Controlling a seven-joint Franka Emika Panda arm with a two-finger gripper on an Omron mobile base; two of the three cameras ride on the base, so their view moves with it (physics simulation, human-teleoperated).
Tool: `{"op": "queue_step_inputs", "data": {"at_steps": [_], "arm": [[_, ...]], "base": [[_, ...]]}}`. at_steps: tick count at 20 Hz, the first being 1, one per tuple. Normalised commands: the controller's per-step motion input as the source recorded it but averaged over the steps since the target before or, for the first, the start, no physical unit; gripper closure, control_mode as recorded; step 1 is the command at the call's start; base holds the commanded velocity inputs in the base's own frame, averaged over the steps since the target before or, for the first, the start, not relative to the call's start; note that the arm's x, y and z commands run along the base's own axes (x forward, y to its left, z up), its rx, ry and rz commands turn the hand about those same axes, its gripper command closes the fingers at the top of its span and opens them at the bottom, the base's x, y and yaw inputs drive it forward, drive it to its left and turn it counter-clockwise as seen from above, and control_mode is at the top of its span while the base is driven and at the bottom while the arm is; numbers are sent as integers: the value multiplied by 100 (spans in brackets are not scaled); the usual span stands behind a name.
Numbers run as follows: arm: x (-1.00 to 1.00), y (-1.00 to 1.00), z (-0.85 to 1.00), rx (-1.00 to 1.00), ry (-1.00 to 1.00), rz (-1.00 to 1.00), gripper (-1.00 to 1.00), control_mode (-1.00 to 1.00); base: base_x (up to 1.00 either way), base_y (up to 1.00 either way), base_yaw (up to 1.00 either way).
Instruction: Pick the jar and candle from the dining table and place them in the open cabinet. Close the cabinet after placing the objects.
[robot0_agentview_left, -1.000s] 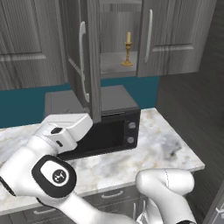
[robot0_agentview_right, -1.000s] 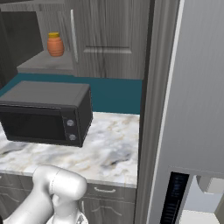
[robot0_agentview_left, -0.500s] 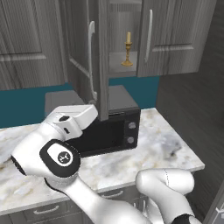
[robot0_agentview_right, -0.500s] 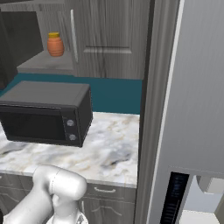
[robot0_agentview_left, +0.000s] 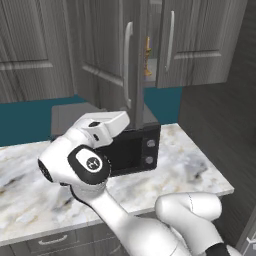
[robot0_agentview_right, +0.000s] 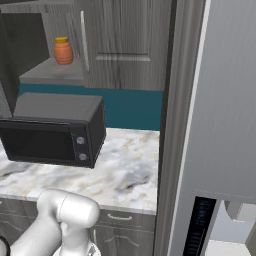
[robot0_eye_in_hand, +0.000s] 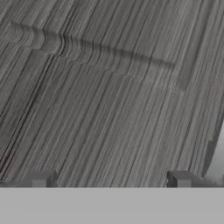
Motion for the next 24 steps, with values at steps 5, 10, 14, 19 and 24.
{"op": "queue_step_inputs", "data": {"at_steps": [5,10,14,19,24], "arm": [[31,-66,0,0,0,0,-100,-100],[57,-47,0,0,0,0,-100,-100],[66,-38,3,0,0,0,-100,-100],[50,-24,0,0,0,0,-100,-100],[43,-36,0,0,0,0,-100,-100]], "base": [[0,0,0],[0,0,0],[0,0,0],[0,0,0],[0,0,0]]}}
